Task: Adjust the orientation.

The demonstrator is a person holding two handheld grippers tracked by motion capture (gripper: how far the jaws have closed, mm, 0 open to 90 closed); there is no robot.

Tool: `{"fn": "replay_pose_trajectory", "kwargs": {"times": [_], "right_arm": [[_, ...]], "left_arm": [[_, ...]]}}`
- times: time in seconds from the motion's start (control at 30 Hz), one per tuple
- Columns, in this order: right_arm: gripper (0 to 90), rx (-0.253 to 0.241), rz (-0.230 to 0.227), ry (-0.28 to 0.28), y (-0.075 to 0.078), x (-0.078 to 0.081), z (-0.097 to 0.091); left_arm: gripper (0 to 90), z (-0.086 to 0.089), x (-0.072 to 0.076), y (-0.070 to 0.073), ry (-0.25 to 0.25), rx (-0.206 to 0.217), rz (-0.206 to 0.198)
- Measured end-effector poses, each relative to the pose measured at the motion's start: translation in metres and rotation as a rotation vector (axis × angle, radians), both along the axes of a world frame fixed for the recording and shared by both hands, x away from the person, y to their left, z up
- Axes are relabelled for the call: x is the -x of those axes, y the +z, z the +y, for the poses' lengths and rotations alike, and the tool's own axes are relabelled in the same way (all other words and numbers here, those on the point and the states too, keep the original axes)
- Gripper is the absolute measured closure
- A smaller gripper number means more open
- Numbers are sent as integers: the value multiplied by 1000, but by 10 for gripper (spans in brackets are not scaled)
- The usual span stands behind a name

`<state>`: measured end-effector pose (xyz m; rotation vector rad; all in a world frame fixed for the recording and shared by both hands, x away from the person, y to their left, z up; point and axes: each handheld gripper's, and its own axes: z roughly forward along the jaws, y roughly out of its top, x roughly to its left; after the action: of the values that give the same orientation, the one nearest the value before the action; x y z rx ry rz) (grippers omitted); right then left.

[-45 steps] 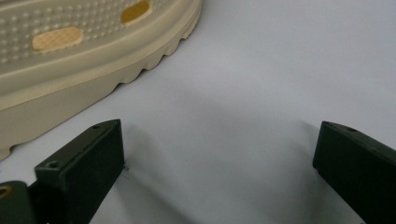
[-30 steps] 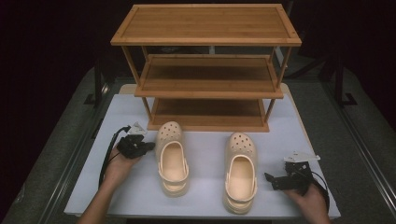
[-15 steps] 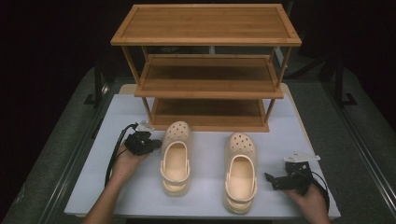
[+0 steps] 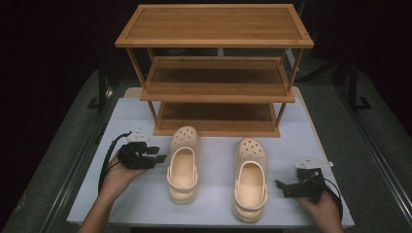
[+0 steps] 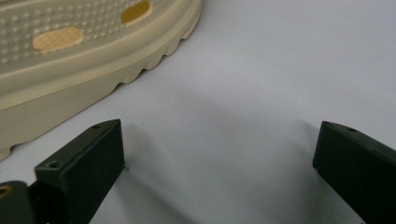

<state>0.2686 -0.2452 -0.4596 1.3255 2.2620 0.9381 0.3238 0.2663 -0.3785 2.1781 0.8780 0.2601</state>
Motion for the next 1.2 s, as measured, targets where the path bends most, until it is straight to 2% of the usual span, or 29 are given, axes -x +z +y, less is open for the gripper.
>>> {"fn": "replay_pose_trajectory", "kwargs": {"times": [0.07, 0.23, 0.33, 0.43, 0.57, 0.7, 0.87, 1.03, 1.2], "right_arm": [[14, 1, 0, 0, 0, 0, 0], [14, 0, -1, 0, 0, 0, 0], [14, 0, 0, 0, 0, 0, 0], [14, 0, 0, 0, 0, 0, 0], [14, 0, 0, 0, 0, 0, 0], [14, 0, 1, 0, 0, 0, 0], [14, -1, 1, -1, 0, 0, 0], [14, -1, 0, 0, 0, 0, 0], [14, -2, 1, -1, 0, 0, 0]], "left_arm": [[501, -4, 4, 3, -17, 16, -16], [474, -23, 10, 7, -49, 16, -40], [474, -30, 10, 4, -43, -2, -53], [476, -34, 8, -1, -31, -10, -48], [512, -36, 6, -6, -16, -26, -60], [589, -41, 7, -7, -13, -55, -76], [692, -38, 9, -2, -25, -88, -101], [783, -27, 7, 2, -13, -97, -111], [805, -13, 3, 4, -7, -109, -104]]}}
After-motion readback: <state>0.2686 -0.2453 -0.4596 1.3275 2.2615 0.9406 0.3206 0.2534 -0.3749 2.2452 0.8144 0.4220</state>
